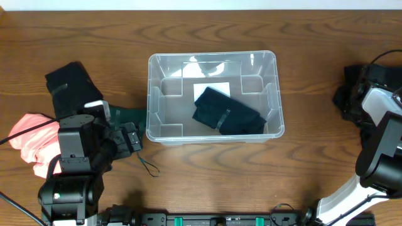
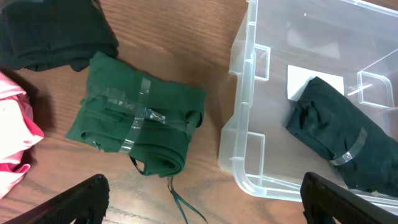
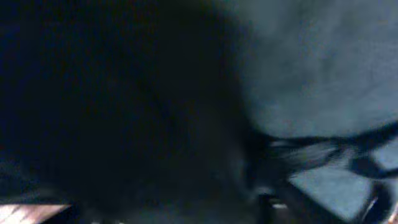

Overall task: Pack container
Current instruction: 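Return the right gripper to the right pile and grasp more black cloth, then place the second black garment into the bin with the right gripper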

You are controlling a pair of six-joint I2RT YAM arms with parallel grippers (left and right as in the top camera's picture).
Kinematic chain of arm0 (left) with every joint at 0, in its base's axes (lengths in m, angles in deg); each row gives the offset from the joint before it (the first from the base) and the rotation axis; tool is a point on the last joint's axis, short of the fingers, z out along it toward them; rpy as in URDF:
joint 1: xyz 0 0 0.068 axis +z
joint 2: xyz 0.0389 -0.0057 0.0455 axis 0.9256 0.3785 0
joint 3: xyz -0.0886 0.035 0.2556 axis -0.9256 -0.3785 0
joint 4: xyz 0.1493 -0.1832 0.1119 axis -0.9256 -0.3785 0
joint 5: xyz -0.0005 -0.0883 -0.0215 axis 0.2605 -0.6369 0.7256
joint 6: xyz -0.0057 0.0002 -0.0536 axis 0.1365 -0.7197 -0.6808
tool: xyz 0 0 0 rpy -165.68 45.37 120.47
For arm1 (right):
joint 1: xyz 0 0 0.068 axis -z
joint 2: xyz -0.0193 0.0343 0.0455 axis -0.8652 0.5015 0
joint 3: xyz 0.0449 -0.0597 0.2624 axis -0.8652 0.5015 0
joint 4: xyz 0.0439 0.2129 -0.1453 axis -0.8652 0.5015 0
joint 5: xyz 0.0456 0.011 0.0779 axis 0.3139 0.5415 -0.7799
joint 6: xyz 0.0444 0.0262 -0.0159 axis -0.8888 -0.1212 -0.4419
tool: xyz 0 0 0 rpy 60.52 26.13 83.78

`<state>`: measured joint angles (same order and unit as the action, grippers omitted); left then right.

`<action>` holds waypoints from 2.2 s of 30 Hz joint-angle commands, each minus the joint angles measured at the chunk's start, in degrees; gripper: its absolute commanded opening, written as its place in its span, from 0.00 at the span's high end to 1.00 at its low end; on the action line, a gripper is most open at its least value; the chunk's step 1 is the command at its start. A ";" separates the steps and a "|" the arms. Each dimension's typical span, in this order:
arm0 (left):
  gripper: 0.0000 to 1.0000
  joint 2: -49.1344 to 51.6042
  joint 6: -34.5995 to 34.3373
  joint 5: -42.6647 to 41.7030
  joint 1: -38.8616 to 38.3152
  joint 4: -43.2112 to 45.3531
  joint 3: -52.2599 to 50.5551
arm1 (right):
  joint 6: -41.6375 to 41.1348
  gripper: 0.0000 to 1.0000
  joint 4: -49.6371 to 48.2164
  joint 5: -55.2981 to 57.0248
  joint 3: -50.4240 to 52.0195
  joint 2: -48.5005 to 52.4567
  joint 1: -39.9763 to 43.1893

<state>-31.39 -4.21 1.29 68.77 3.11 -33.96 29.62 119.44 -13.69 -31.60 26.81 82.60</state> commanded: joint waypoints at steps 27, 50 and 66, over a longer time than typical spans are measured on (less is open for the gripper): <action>0.02 -0.02 1.16 -0.15 -0.13 -0.17 0.94 | 5.90 0.99 6.82 -7.93 -10.45 -32.20 -28.00; 0.02 -0.02 1.16 -0.15 -0.13 -0.17 0.94 | 10.21 0.98 2.64 -15.67 -10.38 -13.64 -63.65; 0.02 -0.02 1.14 -0.15 -0.13 -0.35 0.94 | 8.50 0.01 0.76 3.98 -10.51 -32.87 -56.17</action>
<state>-31.39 -4.21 1.29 68.77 2.87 -33.96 39.87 120.27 -18.52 -41.00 -0.01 21.16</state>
